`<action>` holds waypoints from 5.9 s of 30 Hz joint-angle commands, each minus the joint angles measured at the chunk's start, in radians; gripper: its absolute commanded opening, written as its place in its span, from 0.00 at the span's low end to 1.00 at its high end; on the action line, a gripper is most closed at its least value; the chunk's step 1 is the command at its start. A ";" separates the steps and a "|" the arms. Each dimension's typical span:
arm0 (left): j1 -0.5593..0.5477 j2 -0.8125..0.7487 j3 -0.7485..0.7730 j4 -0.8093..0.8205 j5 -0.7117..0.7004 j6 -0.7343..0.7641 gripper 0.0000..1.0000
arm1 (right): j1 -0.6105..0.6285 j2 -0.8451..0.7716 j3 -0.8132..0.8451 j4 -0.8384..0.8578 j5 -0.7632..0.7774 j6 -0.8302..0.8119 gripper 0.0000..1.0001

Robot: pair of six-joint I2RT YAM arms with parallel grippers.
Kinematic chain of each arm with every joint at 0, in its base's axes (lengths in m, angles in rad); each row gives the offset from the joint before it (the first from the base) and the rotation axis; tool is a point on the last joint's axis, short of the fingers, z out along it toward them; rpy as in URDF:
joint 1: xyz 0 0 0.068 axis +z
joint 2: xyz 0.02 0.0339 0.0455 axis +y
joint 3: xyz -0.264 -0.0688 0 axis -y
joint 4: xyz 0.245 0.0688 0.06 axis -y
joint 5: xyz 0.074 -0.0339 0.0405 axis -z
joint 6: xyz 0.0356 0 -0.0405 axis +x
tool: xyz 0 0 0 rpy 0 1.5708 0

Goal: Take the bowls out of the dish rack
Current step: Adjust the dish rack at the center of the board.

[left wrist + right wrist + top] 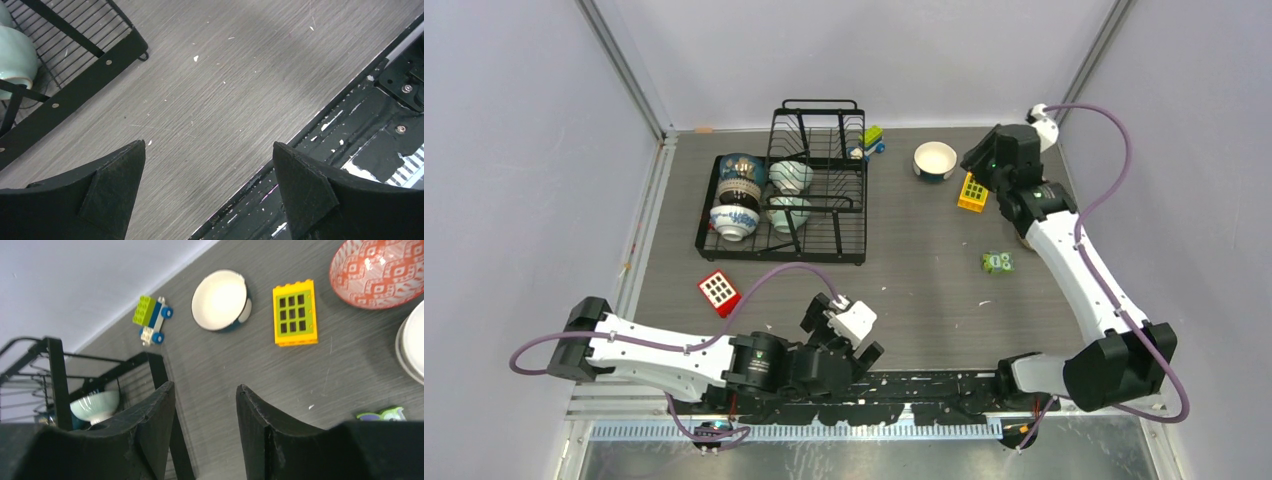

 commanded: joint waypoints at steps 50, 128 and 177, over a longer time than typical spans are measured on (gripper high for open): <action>1.567 -0.055 0.394 -0.228 0.816 -0.272 0.98 | 0.511 -0.716 -0.702 0.053 -0.104 -0.062 0.87; 1.710 0.246 0.360 -0.232 0.668 -0.066 0.80 | 0.228 0.151 -0.230 0.060 -0.140 0.035 0.71; 1.586 0.219 0.058 -0.149 0.707 -0.095 0.07 | 0.335 -0.360 -0.312 -0.090 -0.176 0.039 0.75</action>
